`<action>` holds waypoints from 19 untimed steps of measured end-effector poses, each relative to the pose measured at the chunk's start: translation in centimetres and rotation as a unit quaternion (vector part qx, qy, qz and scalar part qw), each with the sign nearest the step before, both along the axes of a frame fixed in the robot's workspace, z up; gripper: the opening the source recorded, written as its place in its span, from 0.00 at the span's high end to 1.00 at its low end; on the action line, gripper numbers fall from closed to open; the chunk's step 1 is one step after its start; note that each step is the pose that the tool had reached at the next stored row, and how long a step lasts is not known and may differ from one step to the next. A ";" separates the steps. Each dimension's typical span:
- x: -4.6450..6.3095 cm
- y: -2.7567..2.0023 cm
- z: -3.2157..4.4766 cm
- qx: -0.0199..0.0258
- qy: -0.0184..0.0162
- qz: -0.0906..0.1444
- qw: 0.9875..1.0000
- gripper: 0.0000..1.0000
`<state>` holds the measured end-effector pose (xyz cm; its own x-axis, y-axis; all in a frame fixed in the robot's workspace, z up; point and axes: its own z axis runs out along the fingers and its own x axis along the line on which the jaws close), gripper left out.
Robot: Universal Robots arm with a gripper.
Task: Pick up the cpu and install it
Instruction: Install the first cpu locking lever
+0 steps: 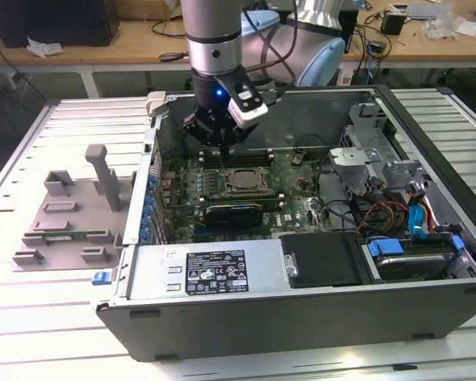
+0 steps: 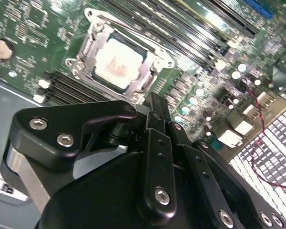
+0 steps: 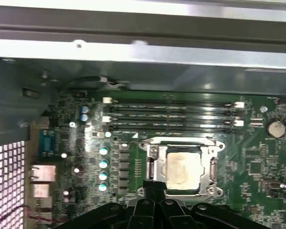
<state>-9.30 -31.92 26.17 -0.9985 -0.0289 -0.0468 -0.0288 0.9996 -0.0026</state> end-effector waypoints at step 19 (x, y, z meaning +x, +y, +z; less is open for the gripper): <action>-3.1 0.05 -0.22 0.037 -0.002 0.000 0.999 0.89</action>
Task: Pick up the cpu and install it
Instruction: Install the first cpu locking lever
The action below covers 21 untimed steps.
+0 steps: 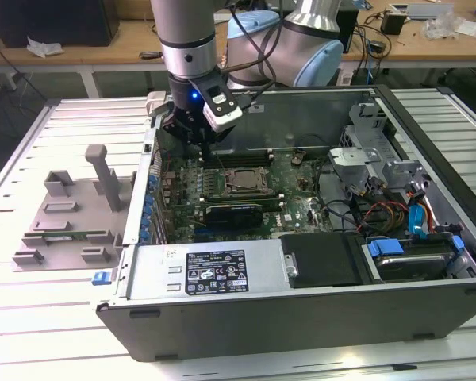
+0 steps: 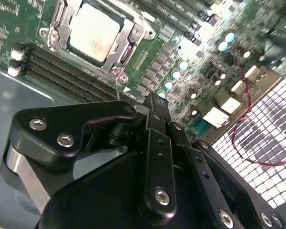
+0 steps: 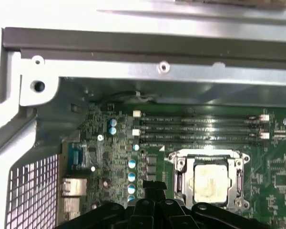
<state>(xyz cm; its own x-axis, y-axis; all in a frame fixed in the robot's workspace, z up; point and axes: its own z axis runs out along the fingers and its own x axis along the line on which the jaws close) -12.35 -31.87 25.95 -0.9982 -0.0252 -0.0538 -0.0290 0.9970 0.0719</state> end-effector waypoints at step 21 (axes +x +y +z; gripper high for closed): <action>0.1 0.00 -0.19 0.076 -0.003 0.000 0.997 0.89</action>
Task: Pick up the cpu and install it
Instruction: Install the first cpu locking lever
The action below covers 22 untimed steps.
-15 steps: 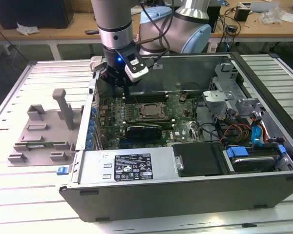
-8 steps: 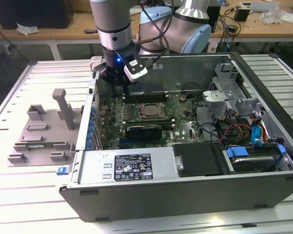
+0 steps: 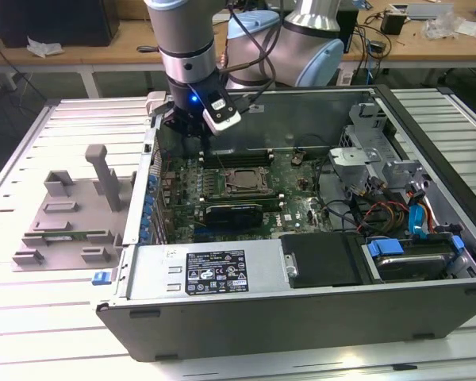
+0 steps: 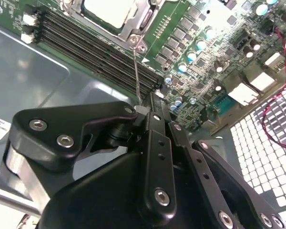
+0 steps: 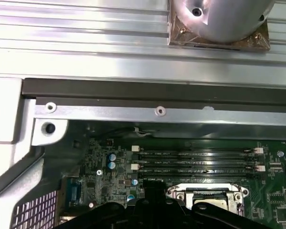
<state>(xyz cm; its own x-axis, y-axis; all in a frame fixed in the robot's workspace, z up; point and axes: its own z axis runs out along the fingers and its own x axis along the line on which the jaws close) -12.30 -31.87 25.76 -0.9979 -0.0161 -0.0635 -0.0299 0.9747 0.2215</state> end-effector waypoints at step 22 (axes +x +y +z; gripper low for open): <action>4.7 -0.11 -0.47 0.000 -0.007 0.000 1.000 0.89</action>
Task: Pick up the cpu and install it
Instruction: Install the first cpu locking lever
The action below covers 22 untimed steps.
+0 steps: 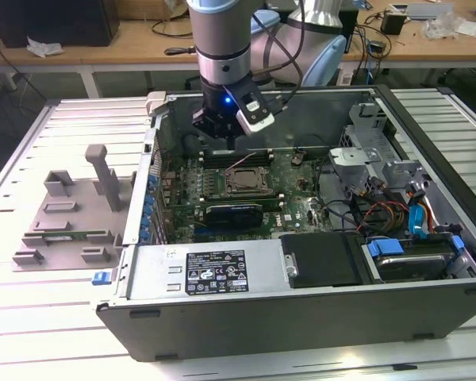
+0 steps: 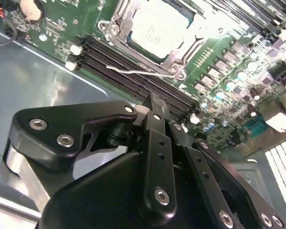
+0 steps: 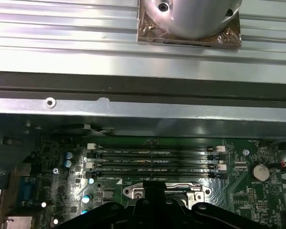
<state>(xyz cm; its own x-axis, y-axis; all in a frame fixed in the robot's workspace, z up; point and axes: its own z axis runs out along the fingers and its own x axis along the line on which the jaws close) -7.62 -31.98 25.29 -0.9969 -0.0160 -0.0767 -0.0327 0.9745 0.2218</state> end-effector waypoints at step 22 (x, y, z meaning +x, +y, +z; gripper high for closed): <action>1.2 -0.05 -2.92 0.000 -0.019 0.000 1.000 0.89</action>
